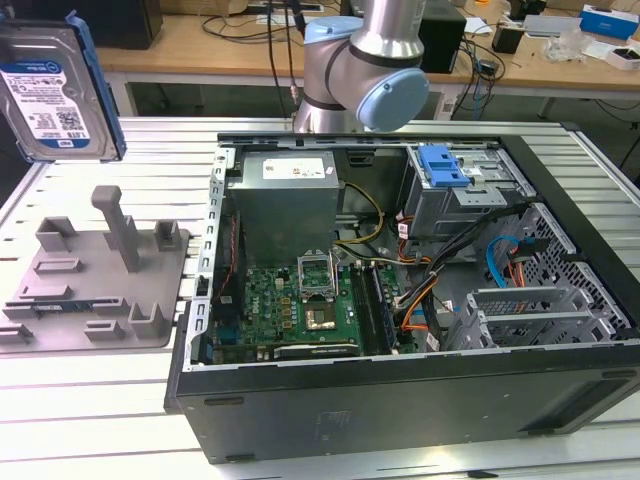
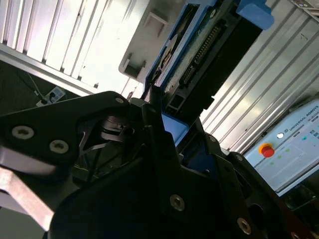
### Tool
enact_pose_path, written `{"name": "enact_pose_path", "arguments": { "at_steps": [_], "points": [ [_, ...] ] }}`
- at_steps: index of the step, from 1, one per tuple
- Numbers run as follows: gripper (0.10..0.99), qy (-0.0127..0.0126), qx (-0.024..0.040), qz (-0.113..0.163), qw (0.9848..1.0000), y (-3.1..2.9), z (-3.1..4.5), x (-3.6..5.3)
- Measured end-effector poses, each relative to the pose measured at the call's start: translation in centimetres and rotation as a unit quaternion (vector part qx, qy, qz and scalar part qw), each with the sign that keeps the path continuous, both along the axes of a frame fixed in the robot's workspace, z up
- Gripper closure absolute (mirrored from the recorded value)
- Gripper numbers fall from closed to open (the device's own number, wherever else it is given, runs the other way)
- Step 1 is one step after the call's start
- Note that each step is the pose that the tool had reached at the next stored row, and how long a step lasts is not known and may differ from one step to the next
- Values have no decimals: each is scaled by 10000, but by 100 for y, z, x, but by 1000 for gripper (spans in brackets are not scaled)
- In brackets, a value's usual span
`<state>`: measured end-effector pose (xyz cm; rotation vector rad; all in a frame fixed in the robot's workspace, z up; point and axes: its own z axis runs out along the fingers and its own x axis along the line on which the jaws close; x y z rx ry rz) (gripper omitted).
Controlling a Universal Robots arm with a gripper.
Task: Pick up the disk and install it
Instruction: 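Pick up the disk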
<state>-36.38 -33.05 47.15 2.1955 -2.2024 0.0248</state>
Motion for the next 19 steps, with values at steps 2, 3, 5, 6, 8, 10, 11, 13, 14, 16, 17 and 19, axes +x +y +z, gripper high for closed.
{"name": "enact_pose_path", "arguments": {
  "at_steps": [2,3,5,6,8,10,11,13,14,16,17,19],
  "points": [
    [722,0,0,0,10000,-12,0,71],
    [722,0,1,0,10000,-18,-1,110],
    [722,1,0,0,10000,-32,0,208],
    [722,1,0,0,10000,-37,0,243],
    [722,1,0,0,10000,-48,-1,327],
    [722,3,0,0,10000,-66,0,446],
    [722,3,0,1,10000,-75,0,498],
    [722,4,0,-1,10000,-91,-1,581],
    [722,4,0,0,10000,-98,-1,615],
    [722,5,0,1,10000,-117,0,696],
    [722,6,0,0,10000,-125,0,731],
    [722,7,0,-1,10000,-140,0,808]
  ]
}}
